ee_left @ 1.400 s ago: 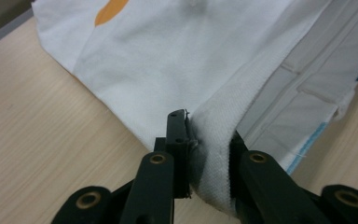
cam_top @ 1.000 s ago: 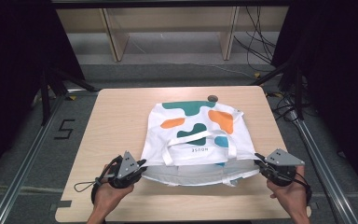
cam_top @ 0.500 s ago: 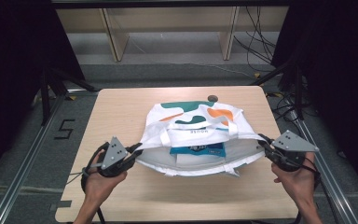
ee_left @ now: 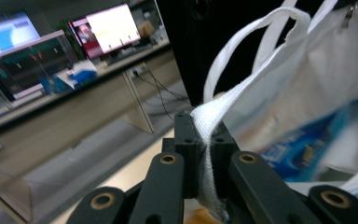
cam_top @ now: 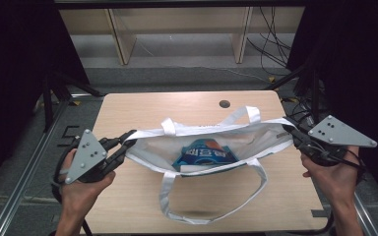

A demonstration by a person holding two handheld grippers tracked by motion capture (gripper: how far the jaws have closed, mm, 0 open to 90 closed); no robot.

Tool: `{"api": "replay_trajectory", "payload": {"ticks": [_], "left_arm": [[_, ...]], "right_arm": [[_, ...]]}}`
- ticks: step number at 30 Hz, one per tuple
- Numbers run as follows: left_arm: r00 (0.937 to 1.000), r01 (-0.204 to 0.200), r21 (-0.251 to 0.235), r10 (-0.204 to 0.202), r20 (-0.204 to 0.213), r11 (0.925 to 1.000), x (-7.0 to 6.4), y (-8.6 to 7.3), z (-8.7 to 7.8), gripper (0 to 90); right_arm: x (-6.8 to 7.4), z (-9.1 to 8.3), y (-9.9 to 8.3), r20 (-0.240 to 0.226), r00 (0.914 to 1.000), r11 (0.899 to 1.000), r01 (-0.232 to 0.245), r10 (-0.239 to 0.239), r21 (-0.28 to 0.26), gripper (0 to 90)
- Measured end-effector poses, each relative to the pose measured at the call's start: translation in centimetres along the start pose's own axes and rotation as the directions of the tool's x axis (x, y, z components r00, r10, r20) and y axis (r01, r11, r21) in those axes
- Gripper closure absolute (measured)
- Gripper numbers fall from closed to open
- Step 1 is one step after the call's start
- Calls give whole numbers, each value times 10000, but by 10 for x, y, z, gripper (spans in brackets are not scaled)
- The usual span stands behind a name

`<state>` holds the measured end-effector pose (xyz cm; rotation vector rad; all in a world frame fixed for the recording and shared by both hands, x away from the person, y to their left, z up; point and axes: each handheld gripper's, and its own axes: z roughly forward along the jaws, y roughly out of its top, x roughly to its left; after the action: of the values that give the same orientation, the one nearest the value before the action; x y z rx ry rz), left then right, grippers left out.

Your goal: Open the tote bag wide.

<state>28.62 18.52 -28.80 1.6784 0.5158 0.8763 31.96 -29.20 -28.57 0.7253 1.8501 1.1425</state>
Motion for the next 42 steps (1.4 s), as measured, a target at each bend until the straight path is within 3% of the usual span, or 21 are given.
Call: {"api": "replay_trajectory", "payload": {"ticks": [2, 4, 6, 8, 12, 13, 14, 18, 20, 21, 26, 27, 33, 36, 42], "left_arm": [[9998, 168, -396, -171, -63, 9991, 1, 9, -4, 860], [10000, 59, -475, -61, -32, 9989, 4, 13, -4, 860], [9987, 508, -183, -509, -34, 9985, 13, 6, 5, 859], [9894, 1446, -247, -1442, 196, 9892, 22, -9, 15, 857], [9791, 2011, -152, -2005, 337, 9795, 26, -24, 24, 850], [9797, 1961, -56, -1956, 446, 9806, 24, -26, 23, 849], [9807, 1887, -5, -1884, 517, 9820, 22, -27, 23, 846], [9791, 1899, 298, -1915, 689, 9814, 17, -37, 22, 838], [9809, 1800, 664, -1841, 623, 9814, 13, -45, 26, 838], [9835, 1670, 845, -1721, 566, 9823, 12, -49, 29, 838], [9739, 2065, 1383, -2172, 667, 9686, 11, -70, 42, 830], [9759, 1953, 1277, -2056, 732, 9724, 12, -72, 45, 829], [9738, 2067, 1659, -2192, 608, 9642, 15, -86, 60, 821], [9756, 2025, 1840, -2145, 475, 9619, 16, -95, 65, 806], [9695, 2239, 2358, -2408, 454, 9457, 16, -114, 75, 807]], "right_arm": [[-4, -2, 9, -40, 9999, 9998, 162, -163, -74, 884], [-8, 0, 17, -66, 10000, 9998, 44, -45, -171, 884], [-12, 7, 22, -102, 9999, 9999, 103, -104, -112, 883], [-13, 18, 22, -92, 10000, 10000, -1, 2, 20, 883], [-13, 31, 14, -65, 9999, 9998, -88, 89, 185, 883], [-13, 32, 12, -59, 10000, 9996, 2, 0, 285, 882], [-12, 33, 6, -221, 9993, 9987, -299, 308, 418, 882], [-12, 28, -7, -296, 9985, 9988, -468, 464, -116, 881], [-6, 26, -14, -119, 9980, 9981, -616, 616, -43, 881], [-4, 28, -16, 19, 9994, 9992, -344, 344, 179, 881], [-4, 31, -24, -74, 9988, 9972, -476, 481, 578, 880], [-5, 32, -26, -54, 9990, 9974, -443, 447, 575, 880], [-6, 43, -34, -31, 9992, 9955, -396, 400, 857, 878], [-5, 48, -40, -34, 9987, 9941, -506, 512, 958, 871], [-1, 56, -46, -11, 9996, 9908, -281, 285, 1325, 871]]}}
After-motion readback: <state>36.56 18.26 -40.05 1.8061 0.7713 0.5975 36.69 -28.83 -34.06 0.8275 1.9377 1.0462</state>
